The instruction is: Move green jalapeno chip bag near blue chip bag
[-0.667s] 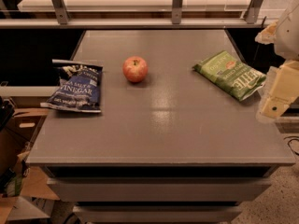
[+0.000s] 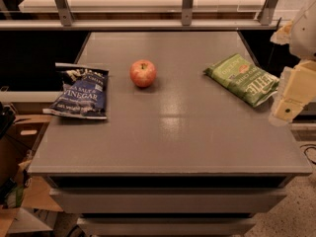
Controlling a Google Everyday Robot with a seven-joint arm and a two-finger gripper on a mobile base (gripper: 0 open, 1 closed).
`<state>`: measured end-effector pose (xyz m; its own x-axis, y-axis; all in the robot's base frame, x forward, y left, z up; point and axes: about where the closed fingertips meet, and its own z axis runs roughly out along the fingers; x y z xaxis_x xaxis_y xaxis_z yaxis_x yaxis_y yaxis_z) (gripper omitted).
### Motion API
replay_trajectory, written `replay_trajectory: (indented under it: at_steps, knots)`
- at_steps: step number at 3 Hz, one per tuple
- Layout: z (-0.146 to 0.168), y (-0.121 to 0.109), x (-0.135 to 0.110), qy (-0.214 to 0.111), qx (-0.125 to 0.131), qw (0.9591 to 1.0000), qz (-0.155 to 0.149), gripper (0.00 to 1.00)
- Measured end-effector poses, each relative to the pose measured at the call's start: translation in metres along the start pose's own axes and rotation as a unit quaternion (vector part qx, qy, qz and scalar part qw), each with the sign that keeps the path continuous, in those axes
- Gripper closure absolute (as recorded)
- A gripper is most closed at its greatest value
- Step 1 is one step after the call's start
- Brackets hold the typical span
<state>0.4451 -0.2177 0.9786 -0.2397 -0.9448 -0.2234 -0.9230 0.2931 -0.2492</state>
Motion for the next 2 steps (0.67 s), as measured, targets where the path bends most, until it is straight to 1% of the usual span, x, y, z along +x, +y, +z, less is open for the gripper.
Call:
replay_trajectory:
  at_steps: [1, 2]
  knots:
    - [0.015, -0.022, 0.000, -0.004, -0.005, 0.9992, 0.040, 0.00]
    - [0.037, -0.054, -0.001, 0.004, -0.008, 0.9951, 0.098, 0.00]
